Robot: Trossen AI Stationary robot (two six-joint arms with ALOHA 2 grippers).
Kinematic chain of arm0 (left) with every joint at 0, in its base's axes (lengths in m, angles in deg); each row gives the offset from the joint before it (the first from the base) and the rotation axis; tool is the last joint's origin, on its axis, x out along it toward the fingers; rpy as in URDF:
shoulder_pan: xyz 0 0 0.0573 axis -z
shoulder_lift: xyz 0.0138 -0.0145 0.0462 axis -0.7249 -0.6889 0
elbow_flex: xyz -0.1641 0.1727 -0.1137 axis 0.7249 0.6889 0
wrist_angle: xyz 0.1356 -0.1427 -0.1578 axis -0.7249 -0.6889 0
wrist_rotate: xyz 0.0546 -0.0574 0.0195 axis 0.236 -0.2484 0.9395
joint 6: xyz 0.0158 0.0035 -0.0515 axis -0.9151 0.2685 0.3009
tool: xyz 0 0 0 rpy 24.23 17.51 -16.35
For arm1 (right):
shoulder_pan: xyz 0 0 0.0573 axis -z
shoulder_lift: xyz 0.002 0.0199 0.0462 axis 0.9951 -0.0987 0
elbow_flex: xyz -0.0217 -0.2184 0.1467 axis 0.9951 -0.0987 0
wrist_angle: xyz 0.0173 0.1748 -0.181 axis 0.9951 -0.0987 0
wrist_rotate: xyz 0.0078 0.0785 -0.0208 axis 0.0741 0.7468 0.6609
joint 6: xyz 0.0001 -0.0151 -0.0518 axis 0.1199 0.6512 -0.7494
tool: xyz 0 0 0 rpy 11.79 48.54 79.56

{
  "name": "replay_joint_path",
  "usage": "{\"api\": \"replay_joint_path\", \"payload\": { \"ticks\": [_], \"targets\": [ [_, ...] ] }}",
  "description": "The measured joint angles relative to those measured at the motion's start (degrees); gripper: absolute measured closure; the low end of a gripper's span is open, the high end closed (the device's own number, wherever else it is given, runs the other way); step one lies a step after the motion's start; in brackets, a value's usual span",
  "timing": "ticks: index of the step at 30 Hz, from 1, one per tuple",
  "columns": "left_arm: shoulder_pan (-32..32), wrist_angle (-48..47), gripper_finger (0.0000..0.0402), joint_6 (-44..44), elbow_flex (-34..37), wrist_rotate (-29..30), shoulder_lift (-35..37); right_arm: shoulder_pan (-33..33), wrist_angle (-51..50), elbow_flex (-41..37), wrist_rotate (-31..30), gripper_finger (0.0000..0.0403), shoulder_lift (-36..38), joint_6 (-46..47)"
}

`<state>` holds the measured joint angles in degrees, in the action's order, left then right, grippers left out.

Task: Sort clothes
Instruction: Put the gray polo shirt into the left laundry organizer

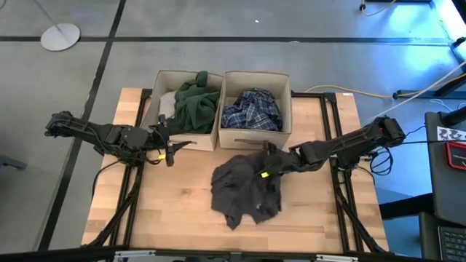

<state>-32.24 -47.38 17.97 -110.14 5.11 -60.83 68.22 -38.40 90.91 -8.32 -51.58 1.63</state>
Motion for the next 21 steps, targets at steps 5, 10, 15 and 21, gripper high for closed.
{"api": "replay_joint_path", "payload": {
  "ticks": [5,10,15,21],
  "targets": [
    [0.0,0.0,0.0222,0.0,0.0,0.0,0.0,0.0,0.3,10.1,-4.1,0.0376,0.1,-7.1],
    [0.0,0.9,0.0222,0.3,0.0,0.0,0.3,0.1,0.6,19.1,-11.3,0.0377,0.1,-13.5],
    [0.2,2.6,0.0222,0.0,-1.5,0.0,3.0,1.9,6.5,26.8,-16.1,0.0376,0.1,-21.6],
    [0.4,4.5,0.0222,-3.8,-3.6,0.0,7.9,7.5,23.8,31.9,-15.3,0.0378,0.0,-35.8]
  ]
}}
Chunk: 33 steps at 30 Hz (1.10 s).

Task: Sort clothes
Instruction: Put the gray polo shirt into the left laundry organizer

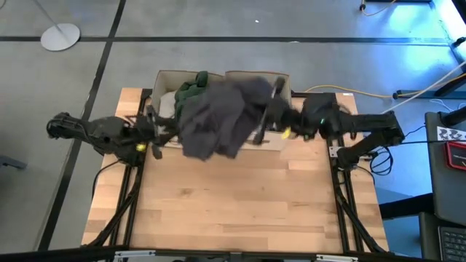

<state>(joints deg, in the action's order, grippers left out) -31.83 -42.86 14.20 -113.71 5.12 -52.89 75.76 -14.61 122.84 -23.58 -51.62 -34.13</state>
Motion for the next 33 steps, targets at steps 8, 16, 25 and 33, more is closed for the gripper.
{"api": "replay_joint_path", "payload": {
  "ticks": [8,16,25,33],
  "targets": [
    [0.0,13.0,0.0222,-12.4,-0.7,0.0,6.2,13.6,12.7,3.7,15.7,0.0377,-5.1,-3.8],
    [0.0,17.1,0.0222,-16.9,-0.7,0.0,9.4,21.8,21.9,6.0,27.6,0.0376,-16.8,-4.0],
    [-0.1,16.5,0.0222,-15.7,0.9,0.0,9.1,25.3,26.6,7.2,40.6,0.0375,-31.1,-8.6],
    [-0.2,17.1,0.0222,-15.0,3.3,0.0,8.8,24.7,40.1,7.3,49.0,0.0374,-42.3,-6.7]
  ]
}}
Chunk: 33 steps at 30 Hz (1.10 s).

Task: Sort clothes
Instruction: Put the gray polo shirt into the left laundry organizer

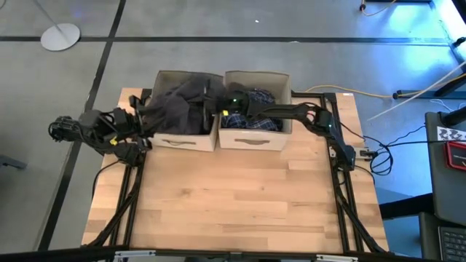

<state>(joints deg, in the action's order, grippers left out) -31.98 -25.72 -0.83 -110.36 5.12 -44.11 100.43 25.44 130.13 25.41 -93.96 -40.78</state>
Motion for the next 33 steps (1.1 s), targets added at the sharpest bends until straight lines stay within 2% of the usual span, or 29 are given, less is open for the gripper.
{"api": "replay_joint_path", "payload": {
  "ticks": [5,12,15,19,23,26,33],
  "targets": [
    [0.0,0.1,0.0222,0.4,0.7,0.0,0.0,0.2,-2.9,0.0,-2.1,0.0373,-3.5,6.2],
    [0.0,-0.1,0.0222,0.7,3.1,1.5,-0.2,0.0,-12.4,0.0,-8.0,0.0367,-3.7,15.4],
    [0.0,-0.2,0.0222,0.8,3.8,3.8,-0.2,0.0,-12.7,0.0,-9.2,0.0342,-3.7,19.1],
    [0.0,-0.2,0.0222,0.7,3.9,6.0,-0.7,0.0,-13.4,0.0,-9.6,0.0285,-2.7,21.6],
    [0.0,-0.2,0.0222,1.2,3.9,6.8,-0.9,-0.1,-19.0,-0.1,-8.2,0.023,1.7,21.6],
    [0.0,-0.2,0.0222,1.3,3.9,8.0,-1.2,-0.4,-26.3,-0.1,-8.0,0.0205,6.1,19.8],
    [-1.3,-0.1,0.0222,0.1,3.6,16.7,-5.3,-1.8,-43.5,-0.1,-10.2,0.0193,15.3,17.3]
  ]
}}
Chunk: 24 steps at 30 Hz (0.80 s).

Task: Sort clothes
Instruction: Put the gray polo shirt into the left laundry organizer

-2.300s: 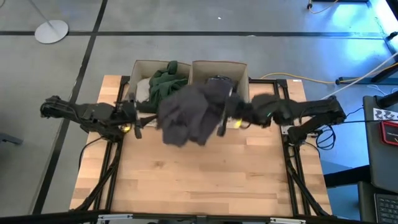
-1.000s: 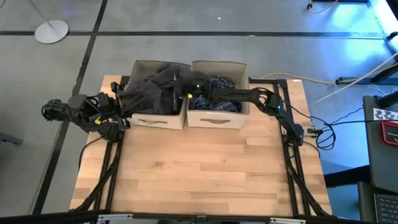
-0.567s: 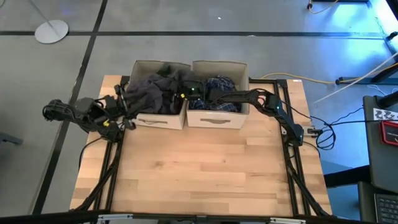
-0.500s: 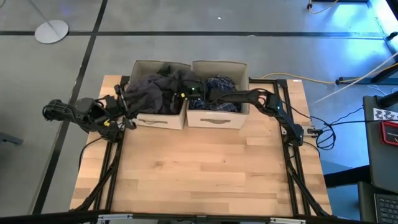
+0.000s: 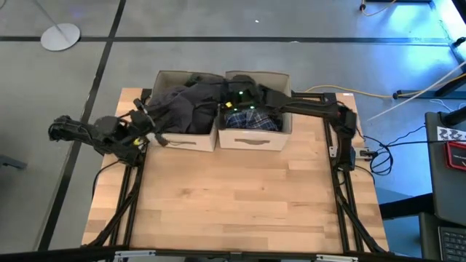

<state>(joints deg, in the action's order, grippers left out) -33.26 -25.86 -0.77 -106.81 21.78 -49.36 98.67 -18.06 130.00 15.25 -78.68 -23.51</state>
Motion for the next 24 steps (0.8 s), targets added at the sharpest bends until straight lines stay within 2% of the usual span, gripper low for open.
{"api": "replay_joint_path", "payload": {
  "ticks": [8,10,13,20,24],
  "targets": [
    [-9.4,-1.0,0.0222,0.7,-6.9,1.4,-12.9,-1.7,-13.4,0.0,-7.8,0.0198,13.8,-1.1],
    [-12.8,-4.5,0.0222,1.7,-11.0,1.1,-17.0,-2.3,-16.0,0.0,-9.3,0.0198,17.5,-1.2],
    [-18.2,-15.1,0.0222,5.9,-19.3,-1.3,-23.6,-2.4,-21.0,0.0,-10.7,0.0198,22.8,-1.2],
    [-32.9,-42.8,0.0222,18.8,-41.1,-19.3,-39.9,-2.4,-34.2,0.0,-13.8,0.0198,31.7,0.7],
    [-39.7,-53.2,0.0222,20.8,-47.2,-27.3,-48.1,-2.4,-41.5,0.0,-15.6,0.0198,34.0,3.2]
  ]
}}
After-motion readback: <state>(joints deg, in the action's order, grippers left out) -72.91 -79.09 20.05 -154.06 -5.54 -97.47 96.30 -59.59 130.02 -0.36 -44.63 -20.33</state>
